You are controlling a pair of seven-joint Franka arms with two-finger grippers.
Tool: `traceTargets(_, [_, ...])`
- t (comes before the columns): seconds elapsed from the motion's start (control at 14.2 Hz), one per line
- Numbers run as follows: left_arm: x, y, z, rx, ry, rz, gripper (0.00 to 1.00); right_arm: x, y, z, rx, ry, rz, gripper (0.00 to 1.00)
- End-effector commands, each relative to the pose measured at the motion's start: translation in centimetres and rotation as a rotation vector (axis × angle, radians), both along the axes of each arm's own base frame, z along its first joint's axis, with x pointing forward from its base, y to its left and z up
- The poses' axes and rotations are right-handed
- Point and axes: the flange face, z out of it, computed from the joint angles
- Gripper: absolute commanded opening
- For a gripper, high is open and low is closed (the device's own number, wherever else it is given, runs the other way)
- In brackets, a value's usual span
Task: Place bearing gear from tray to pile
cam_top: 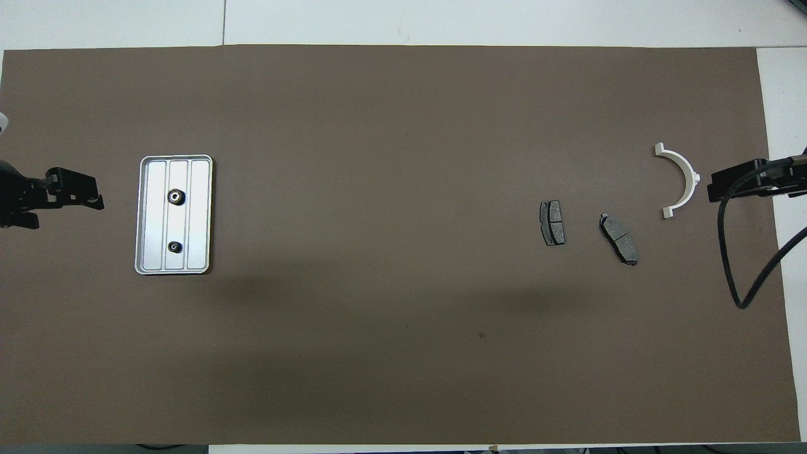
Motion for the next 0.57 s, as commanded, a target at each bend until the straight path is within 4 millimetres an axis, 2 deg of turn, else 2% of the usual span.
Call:
traceTargets(0.0, [-1.5, 0.2, -5.5, 0.008, 0.005, -0.011, 1.0, -0.8, 0.0, 0.3, 0.009, -0.001, 0.027, 1.0])
traceTargets(0.07, [-2.3, -0.1, -7.7, 0.009, 0.016, -0.019, 1.0, -0.8, 0.0, 0.3, 0.009, -0.001, 0.025, 1.0])
traceTargets(0.21, [-2.8, -0.4, -10.8, 0.011, 0.015, -0.031, 1.0, -0.8, 0.0, 0.3, 0.011, -0.001, 0.025, 1.0])
traceTargets(0.35, [-3.9, -1.0, -13.8, 0.011, -0.007, -0.041, 0.86, -1.0, -0.1, 0.6, 0.01, -0.005, 0.024, 1.0])
traceTargets(0.49, [-4.0, -1.6, -15.6, 0.01, 0.017, -0.055, 0.77, -1.1, -0.2, 0.9, 0.008, -0.012, 0.022, 1.0])
